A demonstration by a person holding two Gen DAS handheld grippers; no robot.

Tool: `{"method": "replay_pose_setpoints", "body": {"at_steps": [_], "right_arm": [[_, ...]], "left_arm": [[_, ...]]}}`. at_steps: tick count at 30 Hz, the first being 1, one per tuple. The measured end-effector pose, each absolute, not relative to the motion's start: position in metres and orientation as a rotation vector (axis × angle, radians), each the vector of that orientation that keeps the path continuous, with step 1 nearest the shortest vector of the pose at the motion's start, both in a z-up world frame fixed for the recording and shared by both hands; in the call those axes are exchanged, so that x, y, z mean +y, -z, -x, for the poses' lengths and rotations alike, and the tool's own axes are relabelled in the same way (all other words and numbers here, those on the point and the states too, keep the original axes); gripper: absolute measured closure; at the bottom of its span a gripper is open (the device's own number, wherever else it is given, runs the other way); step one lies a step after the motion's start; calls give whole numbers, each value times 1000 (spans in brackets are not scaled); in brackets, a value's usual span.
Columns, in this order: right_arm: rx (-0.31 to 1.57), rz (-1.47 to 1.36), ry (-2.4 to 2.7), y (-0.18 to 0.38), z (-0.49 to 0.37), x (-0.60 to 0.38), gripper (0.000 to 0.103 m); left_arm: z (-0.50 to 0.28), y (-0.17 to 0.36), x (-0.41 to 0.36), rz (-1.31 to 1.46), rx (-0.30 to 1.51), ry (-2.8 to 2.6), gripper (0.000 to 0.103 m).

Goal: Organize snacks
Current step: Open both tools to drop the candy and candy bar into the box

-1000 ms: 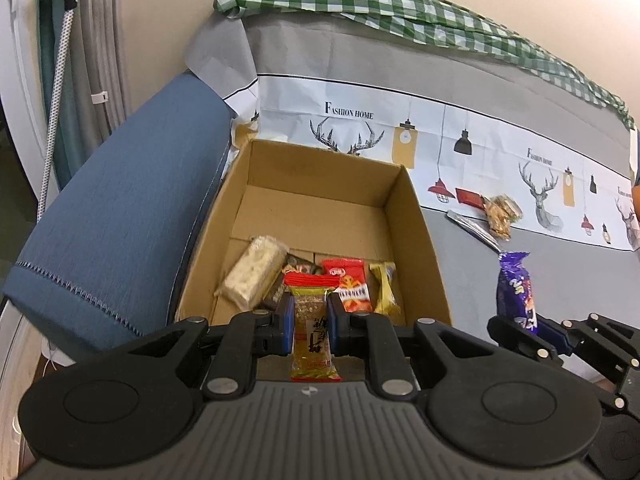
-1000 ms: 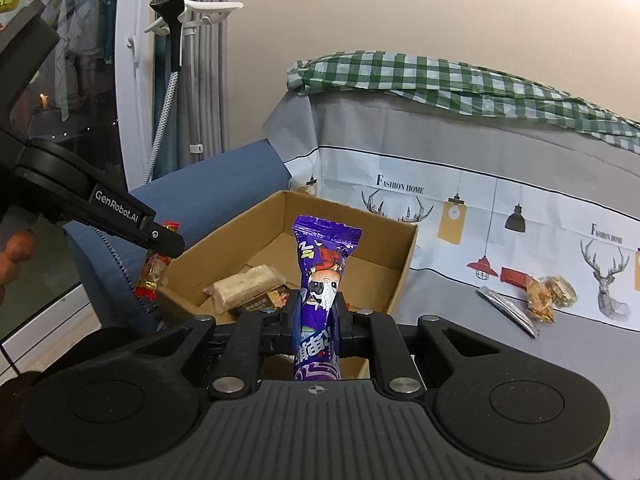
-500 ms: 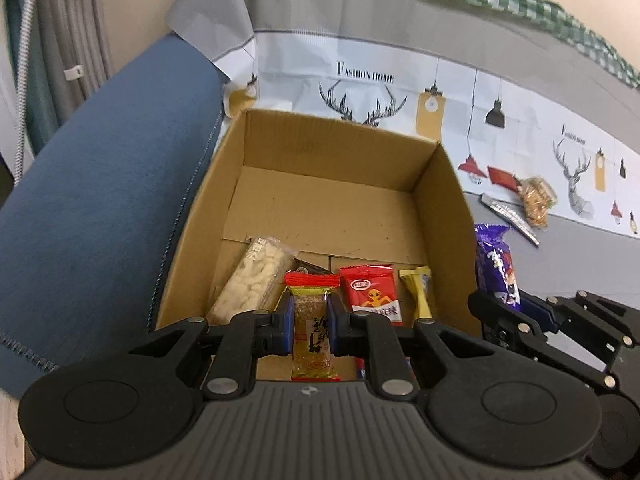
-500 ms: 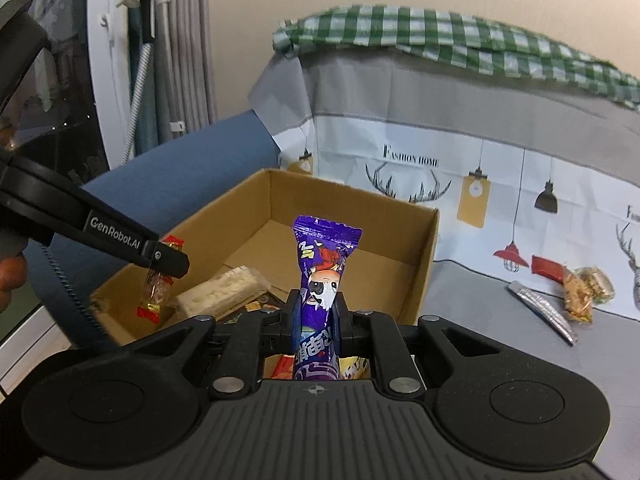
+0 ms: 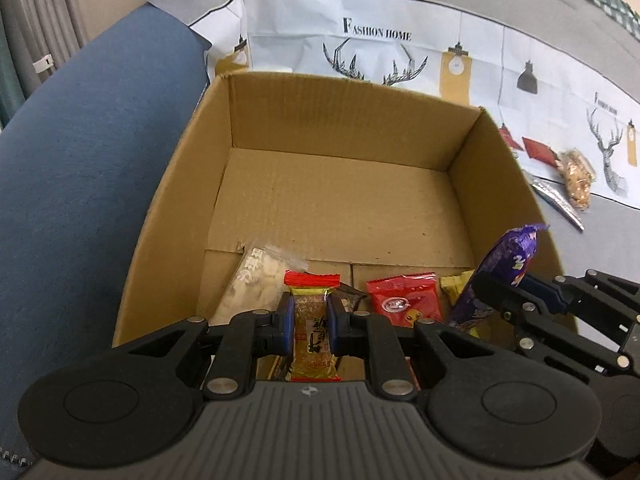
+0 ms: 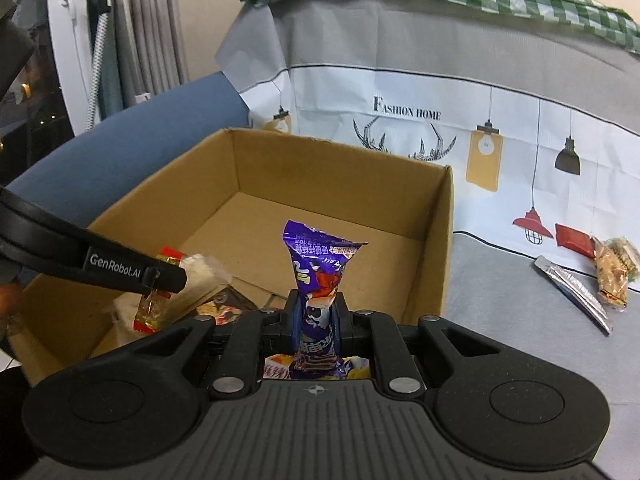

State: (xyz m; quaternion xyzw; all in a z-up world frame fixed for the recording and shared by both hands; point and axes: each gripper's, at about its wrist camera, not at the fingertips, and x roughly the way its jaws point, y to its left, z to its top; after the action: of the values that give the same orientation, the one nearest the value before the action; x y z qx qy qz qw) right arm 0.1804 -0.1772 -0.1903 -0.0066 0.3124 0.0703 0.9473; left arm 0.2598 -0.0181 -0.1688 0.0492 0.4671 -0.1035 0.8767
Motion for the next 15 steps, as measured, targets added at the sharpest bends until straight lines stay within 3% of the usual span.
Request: {"method": "replay_pose_setpoints", "body": {"at_steps": [2,3,4,5,6,8,15], "right_arm": [[642,14,-135,193,-187,-177,88],[646,16,-129,194,-190,-178,88],[650,16,-117,195,-194,-178,88],[652,11,-102,196,-197,-179,80],[654,-1,-88,195,-201,-181,56],[620,-25,-69,189,-203,-185,35],[576,31,-79,165,-155,-185,20]], "left_arm": [[-265,173,-20,-117,979,201,84],[-268,174,-20,-125,977,187,72],[-270,172,-20,-136,974,172,57],[-271,169,-20,-148,963,157,17],[-270,163,-20,-167,931,130,0],[-260,149,-16,-209,812,48,0],[-200,133,-2,-131,876,60,0]]}}
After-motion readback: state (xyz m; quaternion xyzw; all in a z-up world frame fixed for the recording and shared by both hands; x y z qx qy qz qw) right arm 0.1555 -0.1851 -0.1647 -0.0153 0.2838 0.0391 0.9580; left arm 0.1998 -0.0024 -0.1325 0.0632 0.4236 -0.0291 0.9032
